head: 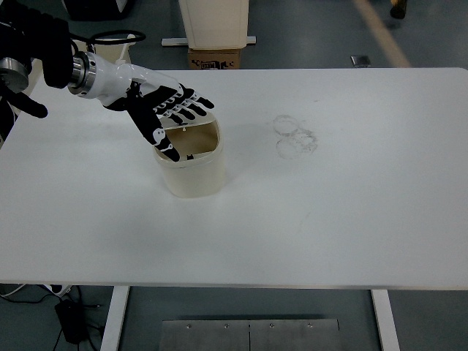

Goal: Open trash bin

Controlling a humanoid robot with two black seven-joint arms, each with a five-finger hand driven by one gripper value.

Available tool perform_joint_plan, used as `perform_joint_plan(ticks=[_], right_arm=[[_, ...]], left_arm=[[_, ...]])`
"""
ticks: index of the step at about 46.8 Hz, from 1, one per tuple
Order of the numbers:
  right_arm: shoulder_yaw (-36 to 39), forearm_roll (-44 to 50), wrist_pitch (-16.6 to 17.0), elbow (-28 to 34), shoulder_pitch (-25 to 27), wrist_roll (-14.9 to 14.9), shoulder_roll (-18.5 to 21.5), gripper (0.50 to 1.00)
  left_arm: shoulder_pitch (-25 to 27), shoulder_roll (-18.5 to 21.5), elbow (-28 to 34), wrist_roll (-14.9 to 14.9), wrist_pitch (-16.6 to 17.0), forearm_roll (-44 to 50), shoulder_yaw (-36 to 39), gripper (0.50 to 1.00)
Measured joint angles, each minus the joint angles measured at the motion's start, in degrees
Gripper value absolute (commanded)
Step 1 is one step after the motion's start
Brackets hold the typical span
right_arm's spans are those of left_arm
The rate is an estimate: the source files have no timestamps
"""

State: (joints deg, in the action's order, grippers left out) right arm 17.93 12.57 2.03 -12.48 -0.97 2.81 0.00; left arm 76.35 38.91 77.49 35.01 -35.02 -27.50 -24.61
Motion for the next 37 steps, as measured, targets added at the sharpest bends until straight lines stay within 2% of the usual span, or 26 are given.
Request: perform_joint_plan(ticks=[7, 17, 32, 37], right_arm=[[0.0, 0.0, 0.0, 0.0, 0.0, 0.0, 0.0, 0.993], [0.0, 0.0, 0.0, 0.0, 0.0, 0.0, 0.0, 0.993], [0.0, 0.0, 0.0, 0.0, 0.0, 0.0, 0.0, 0.993], [0.0, 0.0, 0.0, 0.0, 0.0, 0.0, 0.0, 0.991]], left_arm=[[1.5, 0.7, -0.8, 0.0, 0.0, 1.0, -2.4, 1.000], [1.5, -0.1, -8.0, 0.0, 0.0, 3.3, -10.4, 1.000], [-3.5, 3.0, -9.7, -0.1, 0.0, 9.9, -15.6, 1.000], [-6.5, 2.9, -10.3, -3.7, 4.5, 10.5, -19.9, 1.000]])
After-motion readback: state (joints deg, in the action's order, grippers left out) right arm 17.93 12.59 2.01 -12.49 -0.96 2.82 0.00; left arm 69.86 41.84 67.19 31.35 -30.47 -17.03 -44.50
